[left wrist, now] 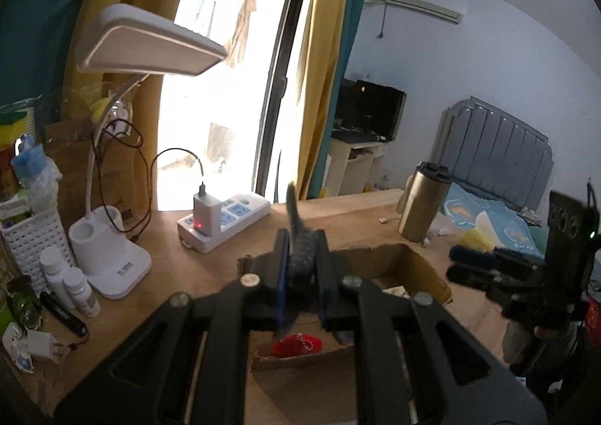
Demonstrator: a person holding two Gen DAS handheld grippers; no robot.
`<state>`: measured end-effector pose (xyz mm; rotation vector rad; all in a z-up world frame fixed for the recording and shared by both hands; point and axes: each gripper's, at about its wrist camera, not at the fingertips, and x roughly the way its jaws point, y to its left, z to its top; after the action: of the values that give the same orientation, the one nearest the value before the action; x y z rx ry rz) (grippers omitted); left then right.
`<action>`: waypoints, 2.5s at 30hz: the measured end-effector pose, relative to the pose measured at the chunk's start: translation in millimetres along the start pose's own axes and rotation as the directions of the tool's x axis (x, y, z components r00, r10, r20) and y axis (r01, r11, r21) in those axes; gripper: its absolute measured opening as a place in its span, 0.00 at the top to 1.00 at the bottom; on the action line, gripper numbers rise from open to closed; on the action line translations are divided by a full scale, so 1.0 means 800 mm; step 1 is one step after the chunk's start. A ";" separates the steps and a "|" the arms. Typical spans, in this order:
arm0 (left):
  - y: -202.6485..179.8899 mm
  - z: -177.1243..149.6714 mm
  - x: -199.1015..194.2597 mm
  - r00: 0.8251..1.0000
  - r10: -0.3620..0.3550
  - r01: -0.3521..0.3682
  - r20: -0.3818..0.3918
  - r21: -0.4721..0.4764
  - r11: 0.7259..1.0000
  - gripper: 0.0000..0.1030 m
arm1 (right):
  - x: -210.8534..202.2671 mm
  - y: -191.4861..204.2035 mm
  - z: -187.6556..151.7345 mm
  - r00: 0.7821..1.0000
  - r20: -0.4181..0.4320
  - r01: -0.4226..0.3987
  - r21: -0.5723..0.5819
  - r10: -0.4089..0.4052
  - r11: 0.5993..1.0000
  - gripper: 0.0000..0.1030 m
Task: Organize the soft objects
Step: 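Carry the gloves and swab bag to the box and release them inside, then move the right tool to the bubble-wrapped items and the left tool to the white cloth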
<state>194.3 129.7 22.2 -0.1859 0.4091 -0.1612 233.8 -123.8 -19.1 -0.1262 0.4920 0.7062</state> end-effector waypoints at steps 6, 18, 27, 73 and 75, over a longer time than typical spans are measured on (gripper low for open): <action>-0.003 0.003 0.010 1.000 -0.006 0.006 -0.004 0.003 1.000 0.88 | -0.014 -0.014 -0.019 0.999 -0.011 -0.048 0.074 0.049 0.996 0.51; -0.001 -0.016 0.009 0.996 0.030 -0.030 -0.084 0.004 1.000 0.78 | -0.010 0.004 -0.067 0.987 -0.130 -0.078 0.113 0.093 0.990 0.30; 0.006 -0.036 0.000 0.993 0.045 -0.045 -0.108 -0.001 0.999 0.66 | -0.001 0.009 -0.066 0.987 -0.146 -0.054 0.087 0.067 0.995 0.74; -0.015 -0.069 -0.033 0.995 0.035 -0.039 -0.098 -0.036 0.999 0.27 | -0.009 0.026 -0.055 0.991 -0.125 -0.036 0.013 0.038 0.999 0.39; -0.023 -0.075 -0.040 0.995 0.041 -0.044 -0.094 -0.033 0.998 0.27 | -0.013 0.028 -0.057 0.991 -0.128 -0.042 0.013 0.043 0.999 0.35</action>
<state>139.1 109.0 -15.5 -0.2046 0.5092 -0.1213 194.4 -125.2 -53.1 -0.1526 0.6227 0.7403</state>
